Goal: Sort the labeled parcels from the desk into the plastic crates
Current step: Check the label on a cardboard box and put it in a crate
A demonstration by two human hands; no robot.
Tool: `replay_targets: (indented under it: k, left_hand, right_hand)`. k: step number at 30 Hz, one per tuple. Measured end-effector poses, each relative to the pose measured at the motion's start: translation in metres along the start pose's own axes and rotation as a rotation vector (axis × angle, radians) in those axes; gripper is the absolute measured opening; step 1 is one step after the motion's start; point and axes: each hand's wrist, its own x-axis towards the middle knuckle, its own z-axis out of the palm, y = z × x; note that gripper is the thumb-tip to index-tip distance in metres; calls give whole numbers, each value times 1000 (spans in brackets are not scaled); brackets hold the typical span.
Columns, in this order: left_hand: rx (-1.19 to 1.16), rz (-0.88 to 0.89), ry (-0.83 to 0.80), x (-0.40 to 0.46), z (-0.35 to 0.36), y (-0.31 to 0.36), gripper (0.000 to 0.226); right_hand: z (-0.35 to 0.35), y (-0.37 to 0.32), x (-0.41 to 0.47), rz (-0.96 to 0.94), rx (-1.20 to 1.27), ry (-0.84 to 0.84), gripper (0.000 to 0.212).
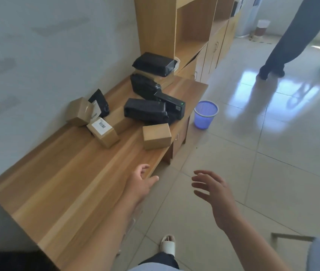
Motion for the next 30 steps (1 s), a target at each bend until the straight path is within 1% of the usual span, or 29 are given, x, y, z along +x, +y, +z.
replay_targets:
  k: [4,6,8,11,13,15,17,20,23,27,30]
  left_hand:
    - [320,101,-22,84,11,44,70]
    - [509,120,-31,124,17,64,81]
    - [704,136,-38,163,21,76,89]
    - [972,114,-60,221,23,93,100]
    - [1073,58,-108,251,28,99,108]
    - [1130,-4,-160,268,37,100,113]
    - [1167,-41,-182,278,46,100,113]
    - [1227,-84,-161,289,61,101,109]
    - [1273,-140,-113,289,75,103,107]
    - [1174,-155,-14,280,87,115,108]
    - [949,-118,87,253,96,128,108]
  right_hand:
    - [-9,-39,52,-27,-2,32,15]
    - [-18,-50,73,-6,-19,53,15]
    - [-25,-57,92,19,-28,37,16]
    - [-30,-69,130,60,-54,6,15]
    - [-34,-78,162,87,-63,-21,15]
    - [-38,-91,195,107,-94,-71,14]
    - [-43,-109,225,122,-126,-131,15]
    - [-51,-138,271,108,-175,-240,15]
    - [-61,-155,309,135,-219,-298,14]
    - [-61,-165,352,197,-266,-394,15]
    - [-51,-166,377,236,-326,-480,14]
